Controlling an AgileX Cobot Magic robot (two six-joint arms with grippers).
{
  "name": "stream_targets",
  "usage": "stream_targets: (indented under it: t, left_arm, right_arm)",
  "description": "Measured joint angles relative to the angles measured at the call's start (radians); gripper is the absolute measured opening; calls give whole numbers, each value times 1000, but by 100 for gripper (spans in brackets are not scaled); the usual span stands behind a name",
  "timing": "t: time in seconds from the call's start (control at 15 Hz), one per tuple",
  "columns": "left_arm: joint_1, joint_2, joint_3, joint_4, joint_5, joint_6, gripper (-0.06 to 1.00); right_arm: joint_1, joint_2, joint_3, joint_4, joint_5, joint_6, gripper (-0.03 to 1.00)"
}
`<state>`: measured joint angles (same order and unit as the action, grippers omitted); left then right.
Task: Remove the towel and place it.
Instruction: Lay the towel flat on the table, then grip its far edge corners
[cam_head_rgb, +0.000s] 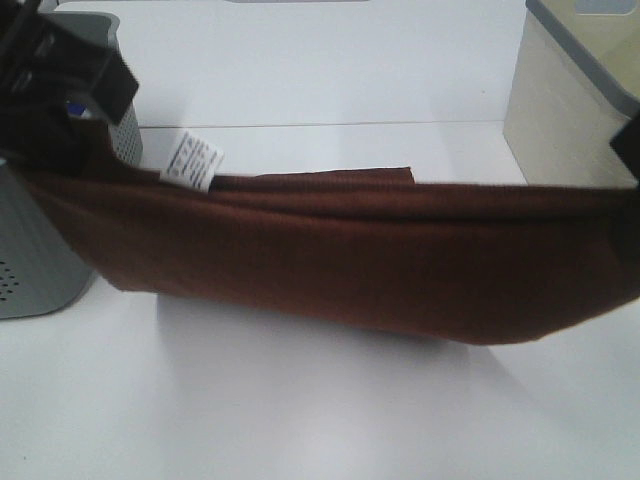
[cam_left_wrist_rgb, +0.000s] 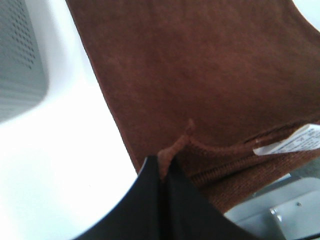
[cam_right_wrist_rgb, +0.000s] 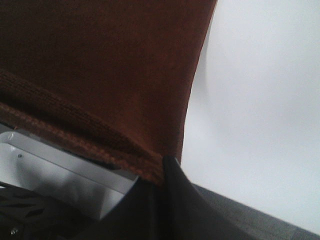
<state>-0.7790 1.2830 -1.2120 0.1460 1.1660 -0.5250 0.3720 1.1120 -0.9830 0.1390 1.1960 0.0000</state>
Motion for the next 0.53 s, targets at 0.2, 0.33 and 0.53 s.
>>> stream_targets:
  t: [0.2,0.33,0.53]
  left_arm:
    - [-66,-45,137,-91,-14,-63,0]
    - [-93,-49,197,-131,-17,-78,0]
    - [-99,-51,247,-180,-17,-80,0]
  right_arm:
    - [0,-73,136,26,-1,0,0]
    - [-2,-87,174,54,1,0,0]
    - [-4,-87,230,92,3,0,0]
